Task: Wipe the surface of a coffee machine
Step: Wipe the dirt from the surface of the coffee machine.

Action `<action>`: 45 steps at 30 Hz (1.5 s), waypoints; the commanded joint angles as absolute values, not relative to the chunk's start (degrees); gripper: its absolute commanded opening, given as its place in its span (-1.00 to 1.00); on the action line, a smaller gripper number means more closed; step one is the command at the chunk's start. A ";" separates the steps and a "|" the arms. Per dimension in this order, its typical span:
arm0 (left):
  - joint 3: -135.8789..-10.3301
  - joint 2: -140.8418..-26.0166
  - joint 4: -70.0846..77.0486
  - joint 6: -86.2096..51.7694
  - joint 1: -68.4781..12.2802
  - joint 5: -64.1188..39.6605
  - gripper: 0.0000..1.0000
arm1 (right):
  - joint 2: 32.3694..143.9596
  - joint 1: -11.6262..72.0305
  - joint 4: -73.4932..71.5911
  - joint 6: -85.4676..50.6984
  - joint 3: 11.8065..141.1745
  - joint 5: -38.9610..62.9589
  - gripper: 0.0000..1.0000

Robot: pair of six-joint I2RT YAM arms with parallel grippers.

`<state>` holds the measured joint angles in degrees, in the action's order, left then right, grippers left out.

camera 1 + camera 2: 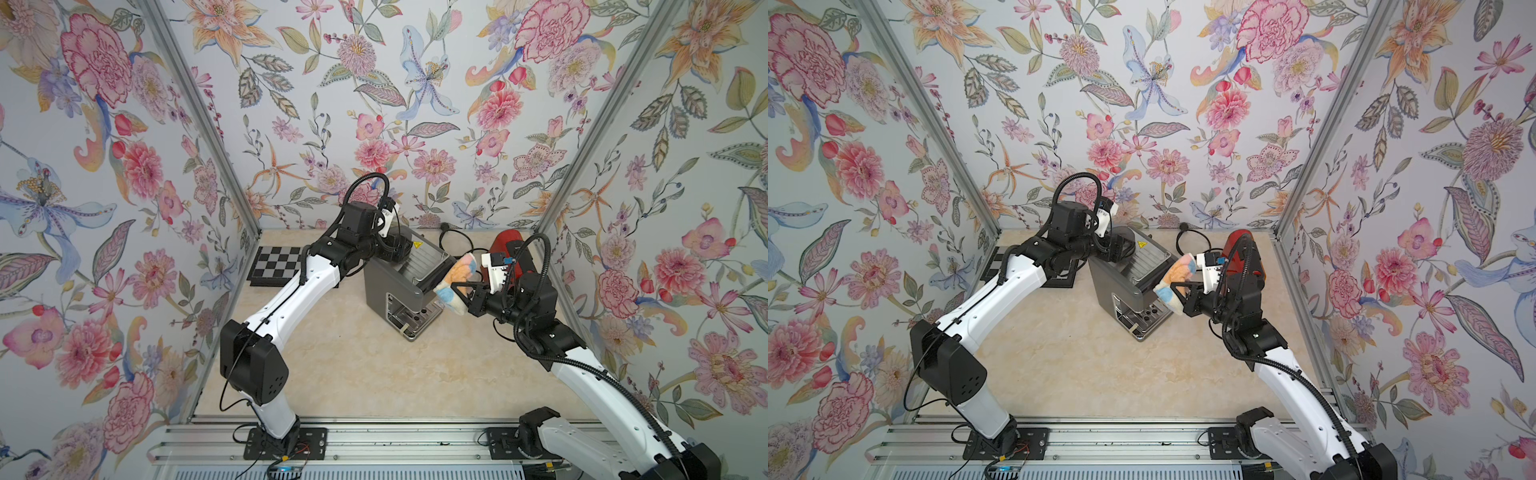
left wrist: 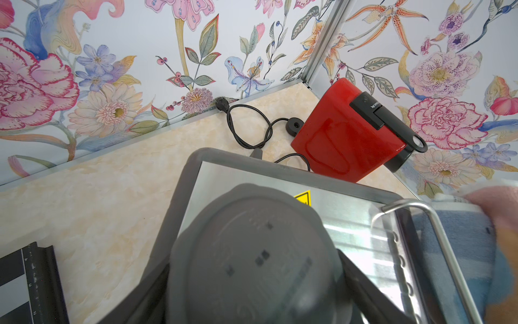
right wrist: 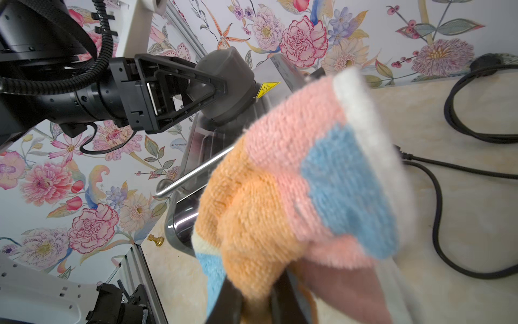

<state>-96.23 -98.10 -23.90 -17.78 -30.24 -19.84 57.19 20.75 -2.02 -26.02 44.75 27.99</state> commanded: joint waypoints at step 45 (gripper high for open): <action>-89.65 -96.75 -20.30 -18.28 -33.21 -22.45 -0.51 | 63.73 33.53 3.52 -16.15 53.98 25.57 -1.00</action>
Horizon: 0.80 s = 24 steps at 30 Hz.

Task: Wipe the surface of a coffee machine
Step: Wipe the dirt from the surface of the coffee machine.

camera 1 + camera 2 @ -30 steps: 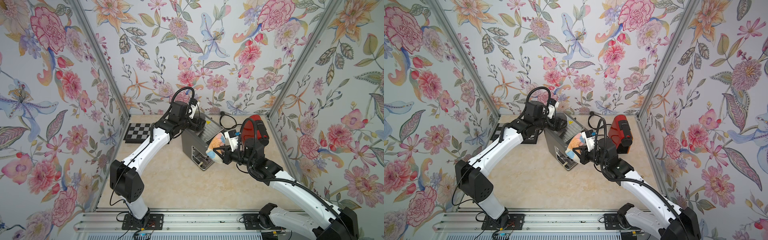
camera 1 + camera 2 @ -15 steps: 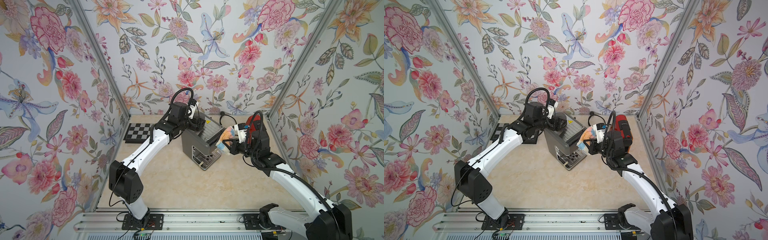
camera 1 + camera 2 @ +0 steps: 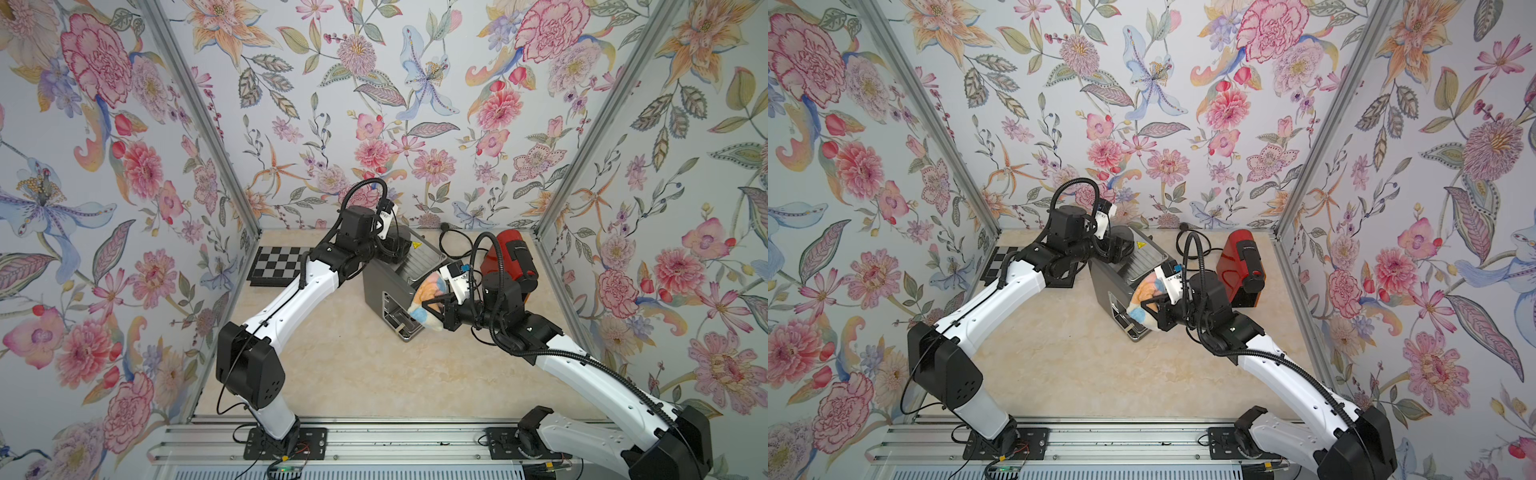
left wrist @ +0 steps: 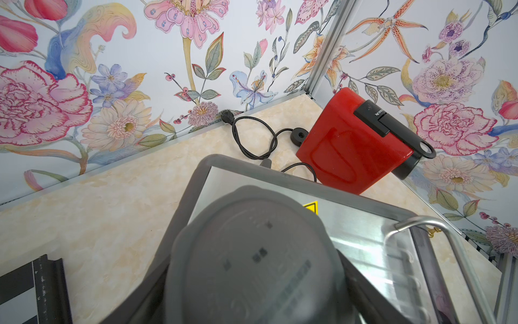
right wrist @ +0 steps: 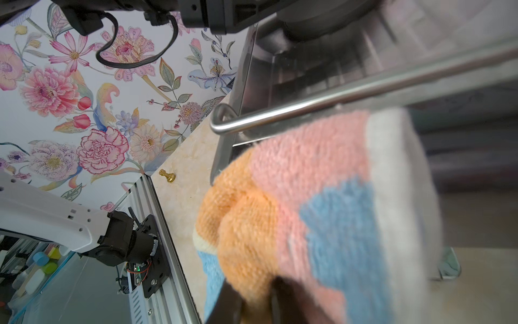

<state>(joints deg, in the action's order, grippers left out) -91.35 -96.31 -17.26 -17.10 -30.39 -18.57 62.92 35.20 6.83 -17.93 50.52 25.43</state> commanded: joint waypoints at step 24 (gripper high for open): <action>-90.09 -97.47 -19.37 -18.72 -33.55 -22.48 -0.52 | 66.25 38.23 14.76 -7.27 63.30 13.80 -1.00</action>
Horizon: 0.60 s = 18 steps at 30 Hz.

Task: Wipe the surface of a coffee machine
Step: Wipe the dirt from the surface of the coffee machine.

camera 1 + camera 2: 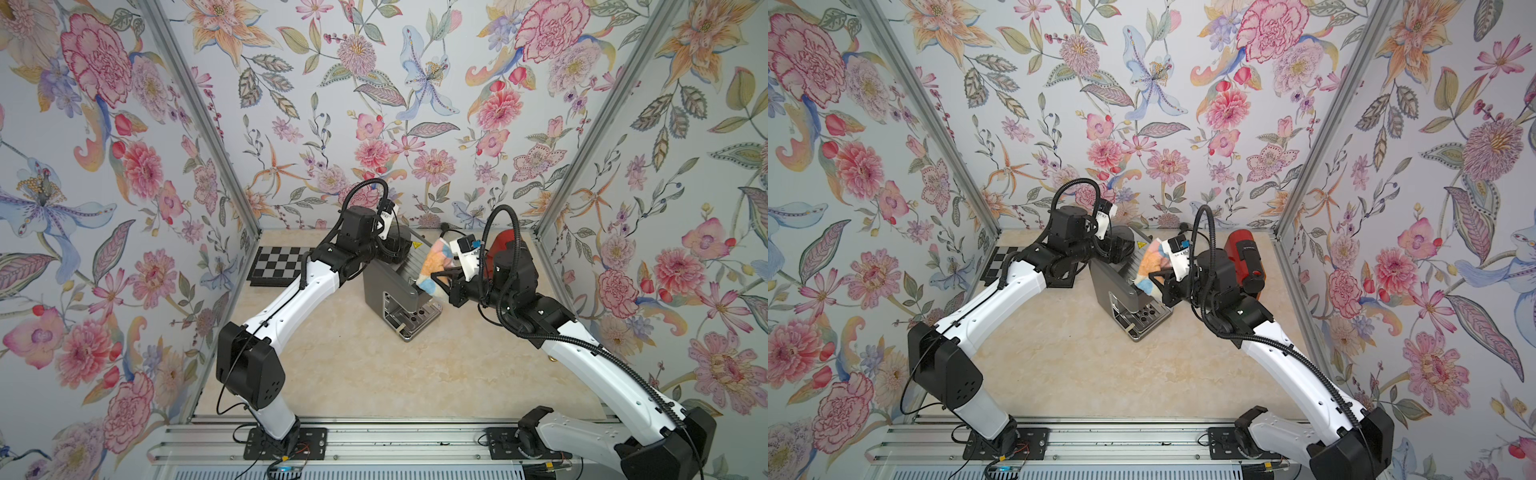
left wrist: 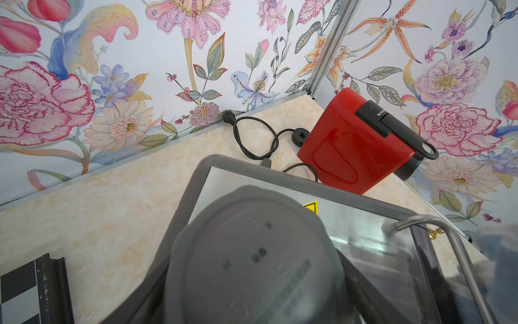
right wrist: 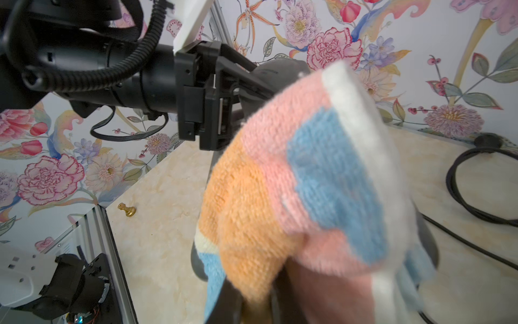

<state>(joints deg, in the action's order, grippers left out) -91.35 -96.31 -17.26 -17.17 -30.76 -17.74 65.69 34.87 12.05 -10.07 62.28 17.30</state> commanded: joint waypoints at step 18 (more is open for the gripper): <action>-89.55 -97.82 -18.35 -19.30 -33.75 -22.79 -0.56 | 63.08 26.27 9.61 -11.48 51.98 13.57 -1.00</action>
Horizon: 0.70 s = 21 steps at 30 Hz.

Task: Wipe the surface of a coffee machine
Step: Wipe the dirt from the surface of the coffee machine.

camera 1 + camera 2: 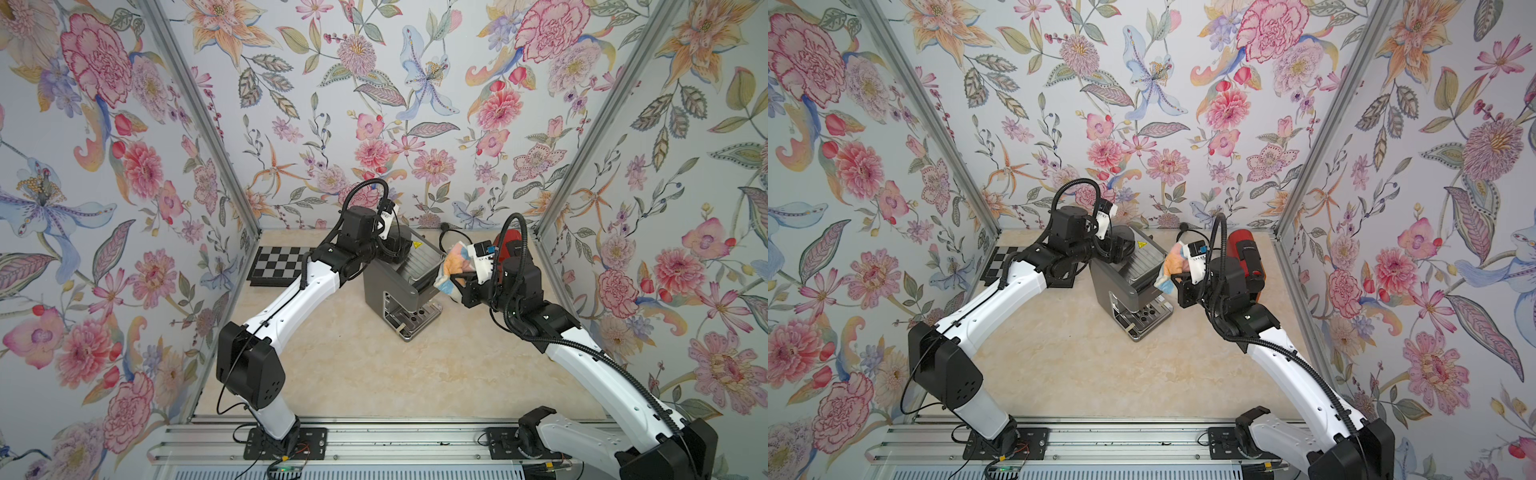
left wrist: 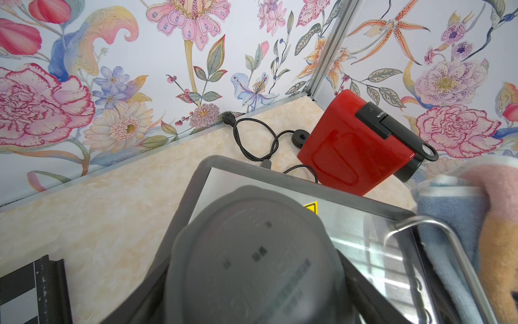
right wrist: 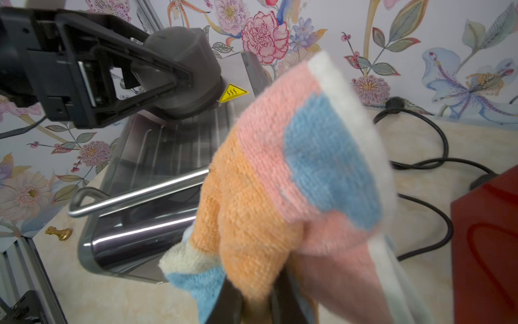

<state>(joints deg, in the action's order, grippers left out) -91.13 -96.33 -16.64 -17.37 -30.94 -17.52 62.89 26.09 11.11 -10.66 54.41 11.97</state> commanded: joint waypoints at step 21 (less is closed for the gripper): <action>-87.95 -96.68 -17.76 -19.42 -33.75 -22.52 -0.57 | 61.80 27.13 -34.02 -33.46 20.28 21.02 -1.00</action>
<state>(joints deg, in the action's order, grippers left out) -90.21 -96.14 -15.16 -17.50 -31.00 -17.32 60.14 29.89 -20.40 -26.85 22.13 16.40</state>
